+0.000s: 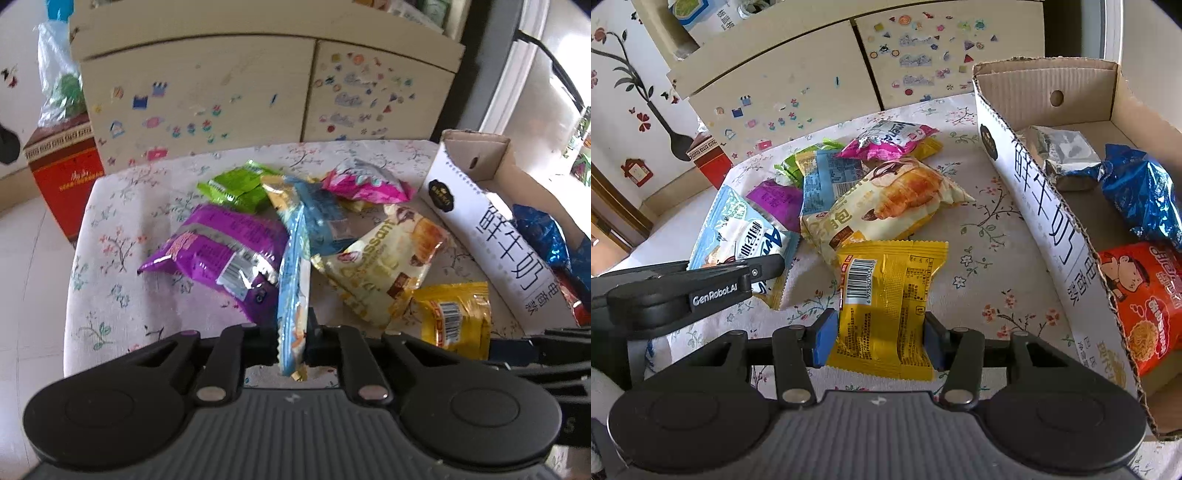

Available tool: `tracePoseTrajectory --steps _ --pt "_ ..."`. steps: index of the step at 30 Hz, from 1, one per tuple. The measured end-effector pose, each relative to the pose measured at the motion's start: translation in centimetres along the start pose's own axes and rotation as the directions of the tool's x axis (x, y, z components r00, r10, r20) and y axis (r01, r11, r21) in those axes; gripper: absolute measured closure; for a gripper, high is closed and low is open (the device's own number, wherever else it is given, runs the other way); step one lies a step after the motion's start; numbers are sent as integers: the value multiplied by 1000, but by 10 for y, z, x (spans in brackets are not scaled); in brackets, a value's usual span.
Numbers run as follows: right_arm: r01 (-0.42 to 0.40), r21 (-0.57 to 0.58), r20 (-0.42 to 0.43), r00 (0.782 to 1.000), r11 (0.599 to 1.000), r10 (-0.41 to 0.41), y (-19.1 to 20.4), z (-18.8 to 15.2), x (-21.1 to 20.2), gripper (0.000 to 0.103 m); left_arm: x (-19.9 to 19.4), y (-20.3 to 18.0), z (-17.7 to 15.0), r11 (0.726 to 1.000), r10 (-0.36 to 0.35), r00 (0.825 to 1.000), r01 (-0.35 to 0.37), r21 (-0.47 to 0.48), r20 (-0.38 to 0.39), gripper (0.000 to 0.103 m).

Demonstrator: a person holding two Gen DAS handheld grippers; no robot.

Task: Organize snacks
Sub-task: 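Grasp the light-blue Ameria packet with the left tool while the right tool grasps the yellow packet, then carry the Ameria packet and yellow packet into the box and release both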

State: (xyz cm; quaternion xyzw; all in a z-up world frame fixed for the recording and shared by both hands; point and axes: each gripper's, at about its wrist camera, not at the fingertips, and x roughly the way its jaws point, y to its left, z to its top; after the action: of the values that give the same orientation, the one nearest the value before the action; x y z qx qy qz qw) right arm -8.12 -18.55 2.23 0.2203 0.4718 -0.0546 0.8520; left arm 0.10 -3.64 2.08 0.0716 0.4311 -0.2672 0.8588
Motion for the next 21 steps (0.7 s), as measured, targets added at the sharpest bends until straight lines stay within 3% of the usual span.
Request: tracePoseTrajectory --steps 6,21 --pt "-8 8 19 1000 1000 8 0 2 -4 47 -8 -1 4 999 -29 999 30 -27 14 94" --pt "-58 69 147 988 996 47 -20 24 -46 47 -48 -34 32 997 -60 986 53 47 157 93"
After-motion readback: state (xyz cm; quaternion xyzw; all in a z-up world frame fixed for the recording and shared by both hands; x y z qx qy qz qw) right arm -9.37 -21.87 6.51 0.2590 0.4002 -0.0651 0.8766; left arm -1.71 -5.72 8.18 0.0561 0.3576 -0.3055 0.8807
